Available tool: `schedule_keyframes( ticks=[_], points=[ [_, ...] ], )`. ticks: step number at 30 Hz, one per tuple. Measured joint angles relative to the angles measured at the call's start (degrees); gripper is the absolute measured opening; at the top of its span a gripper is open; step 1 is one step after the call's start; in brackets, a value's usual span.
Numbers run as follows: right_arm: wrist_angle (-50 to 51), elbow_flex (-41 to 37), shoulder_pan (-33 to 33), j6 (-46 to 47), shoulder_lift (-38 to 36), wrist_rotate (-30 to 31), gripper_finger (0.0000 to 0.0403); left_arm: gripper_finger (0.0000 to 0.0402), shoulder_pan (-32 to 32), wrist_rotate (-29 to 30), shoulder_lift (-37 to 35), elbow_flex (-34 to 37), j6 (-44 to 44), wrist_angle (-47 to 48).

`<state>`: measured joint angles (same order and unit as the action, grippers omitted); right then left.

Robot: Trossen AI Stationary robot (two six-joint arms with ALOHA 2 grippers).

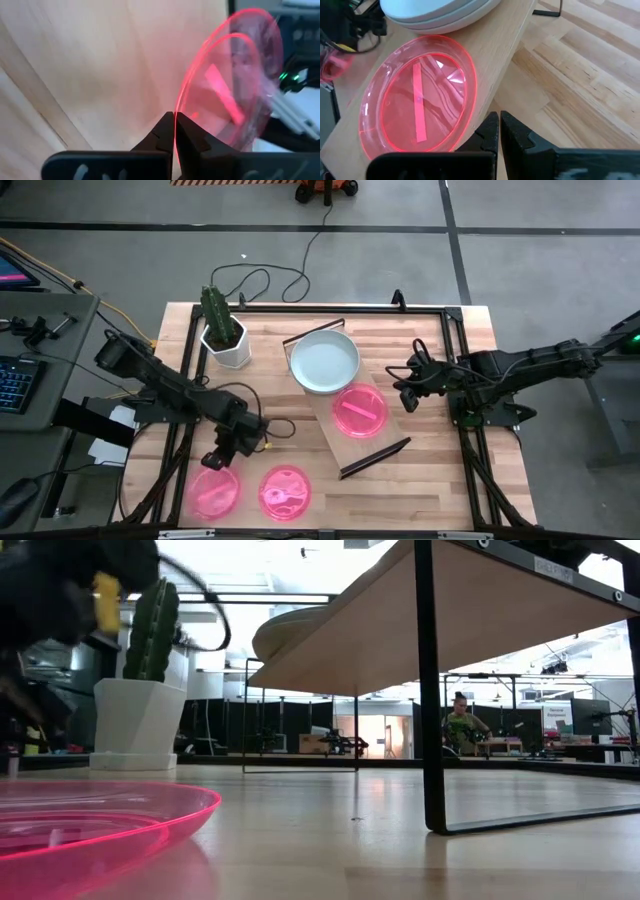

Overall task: Place and stack plates onto a shelf
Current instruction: Stack the left pink transparent plate on top of the pink plate on the shelf

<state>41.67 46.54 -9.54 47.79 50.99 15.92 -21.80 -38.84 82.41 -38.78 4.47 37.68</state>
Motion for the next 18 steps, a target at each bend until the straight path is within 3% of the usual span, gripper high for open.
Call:
schedule_keyframes(
  ticks=[5, 12, 15, 18],
  points=[
    [0.22, 0.00, 0.02, -0.28, 0.01, 0.09, 0.0000, 0.0000, 4.05, -3.71, -5.63, -1.65, 3.43, 0.99],
    [0.80, 0.00, 0.02, -0.30, -0.01, 0.07, 0.0000, 0.0000, 9.52, -11.53, -15.86, -7.13, 16.71, 1.69],
    [0.92, 0.00, 0.02, -0.30, -0.01, 0.07, 0.0000, 0.0000, 11.83, -11.32, -19.90, -11.18, 23.34, 0.87],
    [0.95, 0.00, 0.02, -0.31, -0.01, 0.05, 0.0000, 0.0000, 14.31, -6.58, -21.80, -15.36, 33.41, -3.71]
  ],
)
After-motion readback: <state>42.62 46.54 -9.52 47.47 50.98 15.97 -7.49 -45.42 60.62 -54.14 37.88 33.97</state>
